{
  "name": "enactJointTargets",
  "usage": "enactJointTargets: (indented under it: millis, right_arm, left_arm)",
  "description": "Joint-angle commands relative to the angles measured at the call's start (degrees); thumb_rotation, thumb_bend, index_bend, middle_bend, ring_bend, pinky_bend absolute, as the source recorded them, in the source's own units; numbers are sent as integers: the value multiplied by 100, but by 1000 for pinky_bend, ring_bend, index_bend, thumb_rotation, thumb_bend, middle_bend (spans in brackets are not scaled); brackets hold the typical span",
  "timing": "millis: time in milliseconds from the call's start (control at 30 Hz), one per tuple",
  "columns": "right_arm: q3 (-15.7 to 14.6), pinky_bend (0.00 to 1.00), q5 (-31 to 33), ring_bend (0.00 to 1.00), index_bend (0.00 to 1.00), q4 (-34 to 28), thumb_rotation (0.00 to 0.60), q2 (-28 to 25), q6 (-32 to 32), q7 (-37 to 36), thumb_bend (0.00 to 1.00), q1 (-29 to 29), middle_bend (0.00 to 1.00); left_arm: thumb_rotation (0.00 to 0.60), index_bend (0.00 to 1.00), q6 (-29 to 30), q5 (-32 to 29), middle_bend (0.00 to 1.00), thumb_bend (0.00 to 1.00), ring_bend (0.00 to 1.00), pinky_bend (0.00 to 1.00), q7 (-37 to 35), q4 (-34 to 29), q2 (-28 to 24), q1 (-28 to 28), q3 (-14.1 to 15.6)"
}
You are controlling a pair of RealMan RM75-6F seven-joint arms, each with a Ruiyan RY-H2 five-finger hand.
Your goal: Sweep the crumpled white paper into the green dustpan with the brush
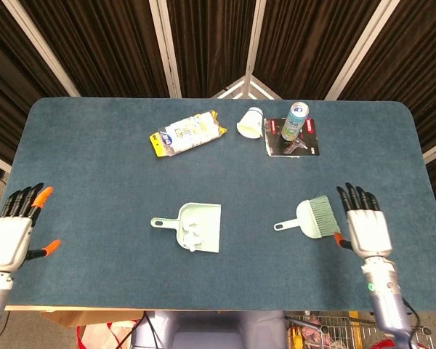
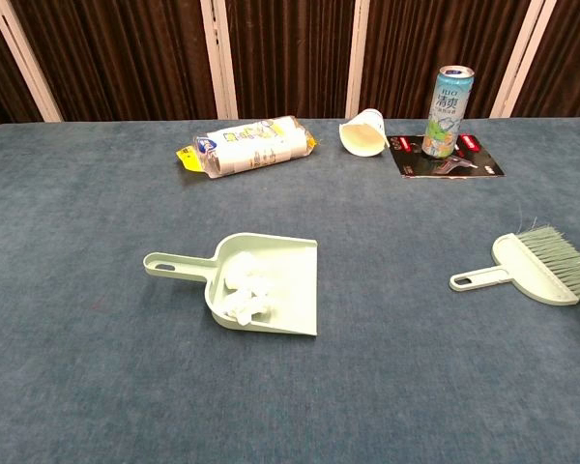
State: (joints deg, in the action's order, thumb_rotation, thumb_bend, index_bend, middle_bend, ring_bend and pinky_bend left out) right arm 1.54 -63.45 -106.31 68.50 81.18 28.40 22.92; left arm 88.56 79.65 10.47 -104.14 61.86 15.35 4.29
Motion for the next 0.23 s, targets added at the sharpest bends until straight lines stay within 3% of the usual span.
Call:
enactJointTargets:
  millis: [33, 233]
  right_arm:
    - [-362, 54, -700, 0, 0, 434, 600, -276, 410, -811, 248, -538, 0]
    - [-712, 18, -1476, 0, 0, 883, 600, -574, 963, -1707, 249, -1162, 0]
  left_arm:
    - [600, 0, 338, 364, 0, 0, 0, 4, -258, 547, 77, -357, 197]
    - [600, 0, 709, 534, 0, 0, 0, 0, -232, 1394, 273, -657, 94]
